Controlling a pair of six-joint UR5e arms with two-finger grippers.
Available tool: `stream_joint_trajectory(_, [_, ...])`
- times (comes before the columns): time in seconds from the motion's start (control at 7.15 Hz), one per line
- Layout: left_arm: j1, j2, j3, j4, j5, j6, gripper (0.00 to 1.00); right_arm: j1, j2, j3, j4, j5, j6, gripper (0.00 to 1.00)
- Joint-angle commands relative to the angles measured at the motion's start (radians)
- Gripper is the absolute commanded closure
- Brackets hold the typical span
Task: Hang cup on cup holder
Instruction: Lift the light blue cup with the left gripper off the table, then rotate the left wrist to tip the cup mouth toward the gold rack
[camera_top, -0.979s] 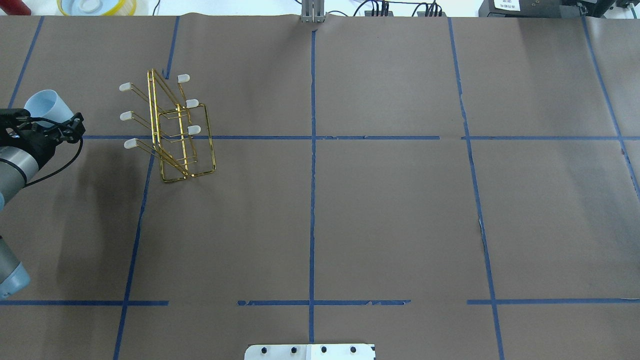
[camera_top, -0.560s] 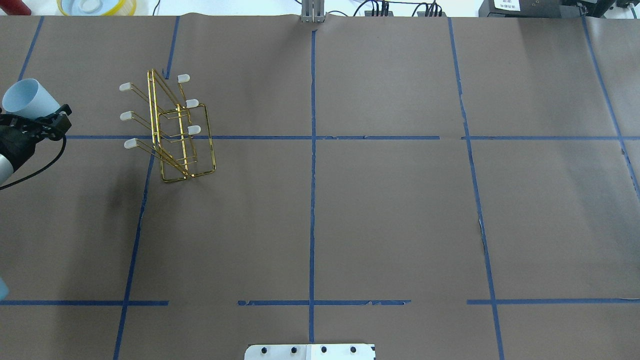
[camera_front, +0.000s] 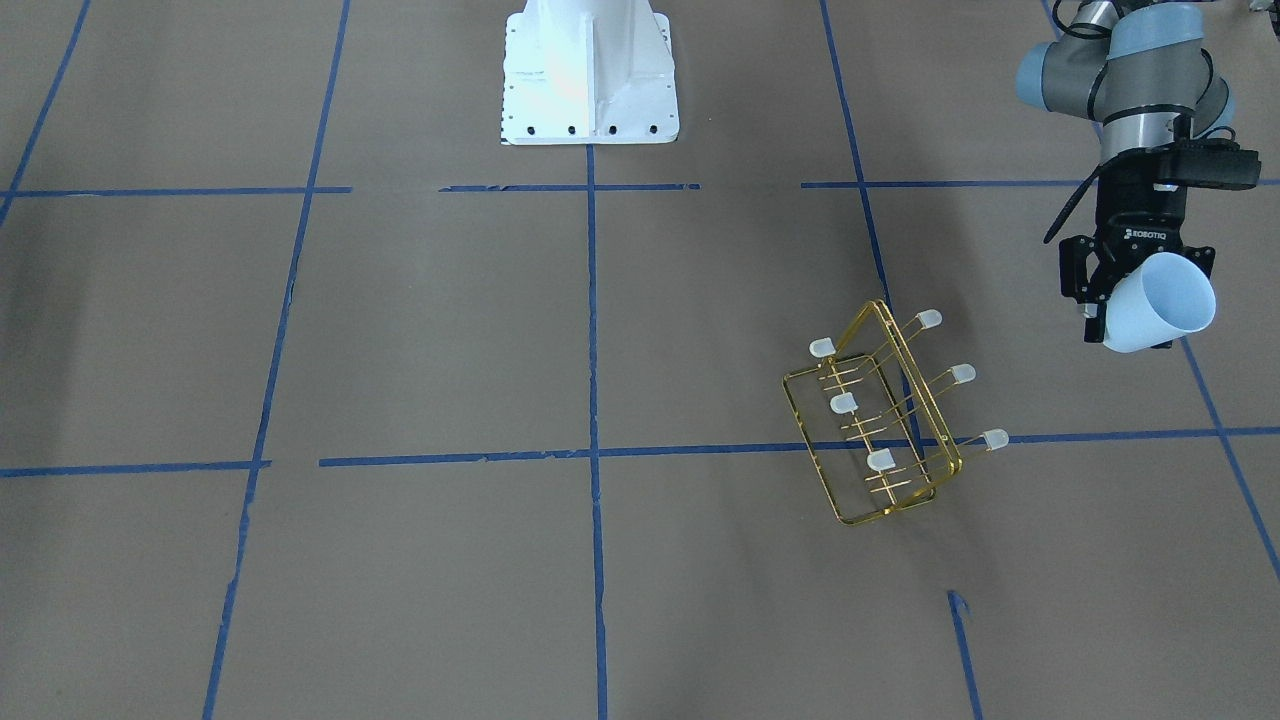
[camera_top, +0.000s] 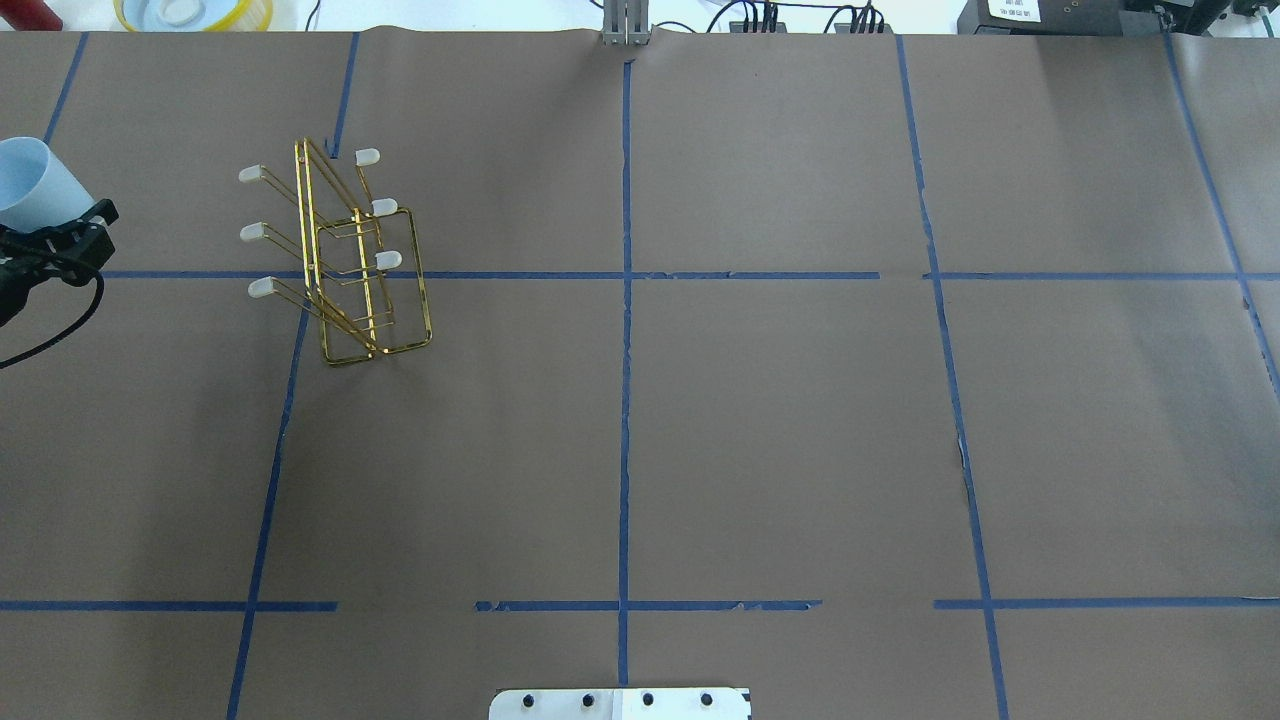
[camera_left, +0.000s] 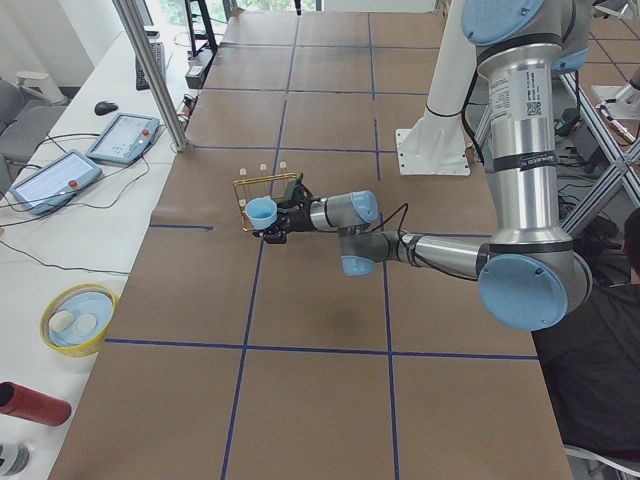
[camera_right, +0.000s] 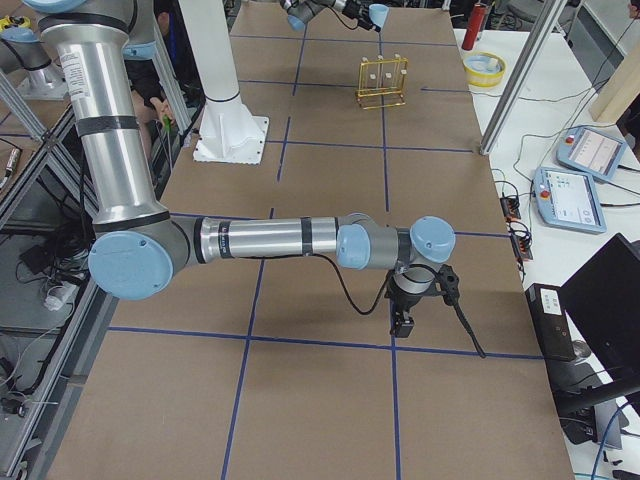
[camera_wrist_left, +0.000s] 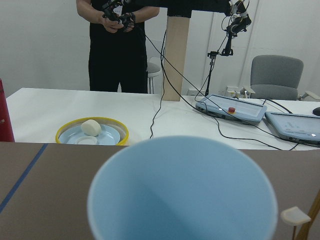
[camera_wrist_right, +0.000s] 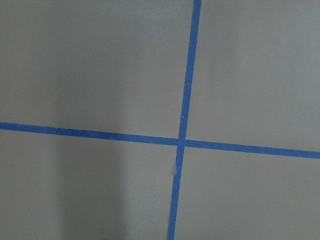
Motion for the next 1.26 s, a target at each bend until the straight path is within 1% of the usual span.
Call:
stream_joint_trajectory(0.0, [0.0, 0.003, -0.046, 0.063, -0.002, 0.317, 1.0, 0.0, 0.0, 0.001, 0.0, 0.0, 0.0, 0.0])
stream_joint_trajectory(0.14, [0.0, 0.011, -0.071, 0.089, 0.007, 0.461, 1.0, 0.0, 0.0, 0.0, 0.0, 0.0, 0.0, 0.0])
stream_joint_trajectory(0.28, [-0.002, 0.014, -0.107, 0.101, 0.017, 0.698, 1.0, 0.0, 0.0, 0.0, 0.0, 0.0, 0.0, 0.0])
stream_joint_trajectory(0.42, [-0.003, 0.014, -0.132, 0.106, 0.059, 0.849, 1.0, 0.0, 0.0, 0.0, 0.0, 0.0, 0.0, 0.0])
stream_joint_trajectory(0.56, [-0.003, 0.014, -0.131, 0.147, 0.113, 0.898, 1.0, 0.0, 0.0, 0.0, 0.0, 0.0, 0.0, 0.0])
stream_joint_trajectory(0.98, [0.015, 0.003, -0.178, 0.374, 0.378, 1.083, 1.0, -0.002, 0.0, 0.0, 0.0, 0.0, 0.0, 0.0])
stream_joint_trajectory(1.12, [0.053, 0.003, -0.194, 0.412, 0.484, 1.162, 1.0, 0.0, 0.0, 0.0, 0.0, 0.0, 0.0, 0.0])
